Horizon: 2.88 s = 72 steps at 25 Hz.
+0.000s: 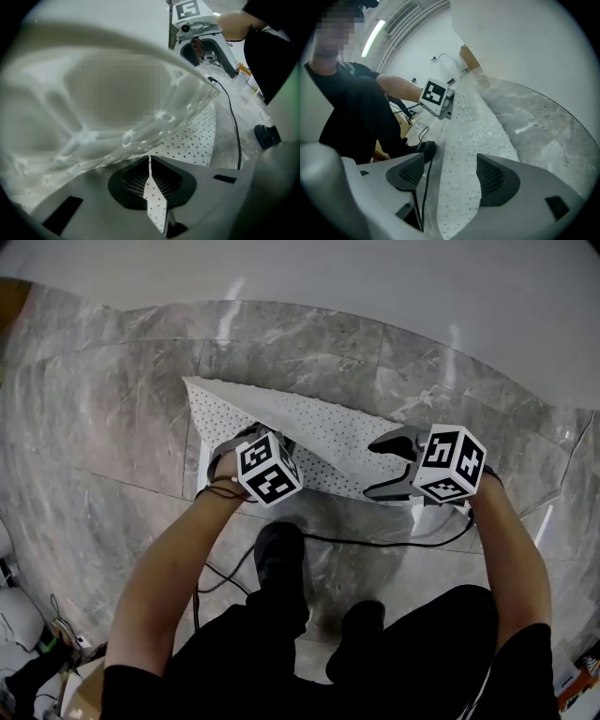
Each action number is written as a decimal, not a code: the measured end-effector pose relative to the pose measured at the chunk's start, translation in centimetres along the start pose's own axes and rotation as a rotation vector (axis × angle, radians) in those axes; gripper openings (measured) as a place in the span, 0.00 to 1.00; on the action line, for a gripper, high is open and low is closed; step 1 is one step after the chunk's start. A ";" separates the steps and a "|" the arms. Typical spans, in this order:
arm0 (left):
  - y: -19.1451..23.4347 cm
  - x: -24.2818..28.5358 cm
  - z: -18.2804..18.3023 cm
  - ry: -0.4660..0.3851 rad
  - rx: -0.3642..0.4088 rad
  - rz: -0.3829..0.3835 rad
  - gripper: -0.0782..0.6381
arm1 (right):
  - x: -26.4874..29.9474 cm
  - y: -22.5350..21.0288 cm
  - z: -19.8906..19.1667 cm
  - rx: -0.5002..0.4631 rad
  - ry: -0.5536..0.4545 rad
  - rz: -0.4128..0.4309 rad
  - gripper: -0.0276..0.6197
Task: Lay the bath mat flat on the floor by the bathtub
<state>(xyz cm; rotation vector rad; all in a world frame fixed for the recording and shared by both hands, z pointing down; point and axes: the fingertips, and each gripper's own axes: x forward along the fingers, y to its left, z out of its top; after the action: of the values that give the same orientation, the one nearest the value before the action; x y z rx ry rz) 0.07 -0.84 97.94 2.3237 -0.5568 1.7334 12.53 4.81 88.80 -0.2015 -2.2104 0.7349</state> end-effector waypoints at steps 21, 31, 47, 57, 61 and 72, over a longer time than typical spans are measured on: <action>2.5 -1.9 2.7 -0.103 -0.046 0.096 0.14 | -3.0 -5.7 1.4 -0.293 0.200 -0.569 0.10; 2.3 -1.7 3.0 -0.126 -0.043 0.082 0.21 | -6.2 -14.0 4.7 -0.398 0.293 -0.881 0.09; -0.4 -0.5 -1.6 -0.009 -0.112 -0.062 0.29 | -9.5 -19.5 -0.2 -0.075 0.176 -1.027 0.33; -3.4 0.4 -2.4 0.065 -0.080 -0.136 0.32 | -8.8 -18.4 -10.6 0.130 0.290 -0.937 0.51; -6.4 0.3 -3.0 0.091 -0.032 -0.198 0.34 | -13.0 -19.7 -16.7 0.514 0.114 -0.963 0.56; -8.6 0.1 -5.2 0.112 -0.016 -0.243 0.36 | -14.0 -19.5 -18.9 0.684 -0.054 -0.974 0.57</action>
<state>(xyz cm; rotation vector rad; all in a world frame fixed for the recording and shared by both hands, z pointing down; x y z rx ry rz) -0.99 8.88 100.17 2.1625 -0.2549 1.7232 37.54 -7.96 100.87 1.1495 -1.6572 0.8432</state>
